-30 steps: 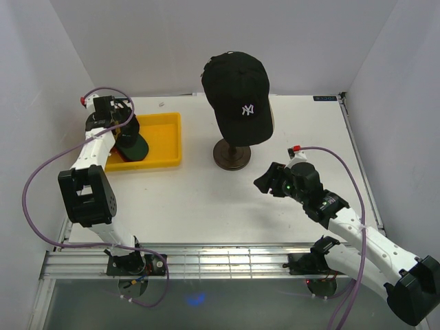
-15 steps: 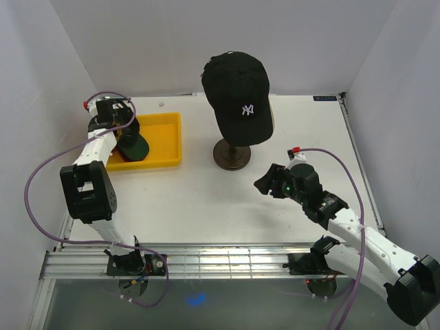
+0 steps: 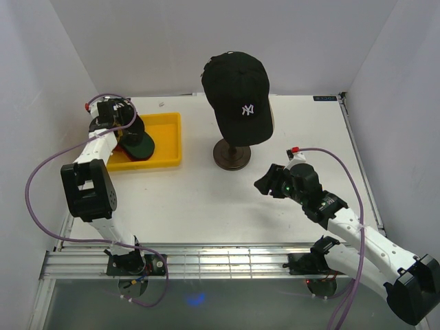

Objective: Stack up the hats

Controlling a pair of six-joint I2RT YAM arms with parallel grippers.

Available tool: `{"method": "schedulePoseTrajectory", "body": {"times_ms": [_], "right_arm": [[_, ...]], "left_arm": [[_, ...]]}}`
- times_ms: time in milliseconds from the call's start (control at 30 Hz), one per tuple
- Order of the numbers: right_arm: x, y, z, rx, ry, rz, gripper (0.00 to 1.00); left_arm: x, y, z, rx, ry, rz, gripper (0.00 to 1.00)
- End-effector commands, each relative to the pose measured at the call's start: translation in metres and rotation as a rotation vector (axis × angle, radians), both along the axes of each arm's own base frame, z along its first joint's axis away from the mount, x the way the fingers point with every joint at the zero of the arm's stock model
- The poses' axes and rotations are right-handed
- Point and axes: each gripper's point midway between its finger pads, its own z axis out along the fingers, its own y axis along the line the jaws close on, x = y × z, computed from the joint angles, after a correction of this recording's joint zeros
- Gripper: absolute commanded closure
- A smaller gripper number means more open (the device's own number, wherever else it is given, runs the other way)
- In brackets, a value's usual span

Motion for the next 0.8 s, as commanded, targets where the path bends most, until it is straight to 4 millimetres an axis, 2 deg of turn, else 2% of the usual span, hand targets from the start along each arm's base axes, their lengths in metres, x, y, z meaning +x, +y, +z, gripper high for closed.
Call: {"method": "schedulePoseTrajectory", "body": {"times_ms": [0, 200, 233, 500, 767], "right_arm": [[0.008, 0.005, 0.022, 0.013, -0.081, 0.023, 0.39], [0.010, 0.005, 0.034, 0.002, -0.128, 0.040, 0.39], [0.010, 0.005, 0.036, 0.001, -0.137, 0.042, 0.40], [0.012, 0.003, 0.058, -0.012, -0.219, 0.065, 0.40], [0.007, 0.001, 0.100, 0.008, -0.375, 0.110, 0.39]], "left_arm": [[0.009, -0.008, 0.023, -0.024, -0.045, -0.051, 1.00], [0.016, -0.015, 0.056, -0.027, -0.094, -0.110, 1.00], [0.017, -0.017, 0.067, -0.025, -0.115, -0.118, 1.00], [0.014, -0.028, 0.111, -0.043, -0.191, -0.171, 1.00], [0.004, -0.043, 0.151, -0.074, -0.277, -0.222, 1.00]]}}
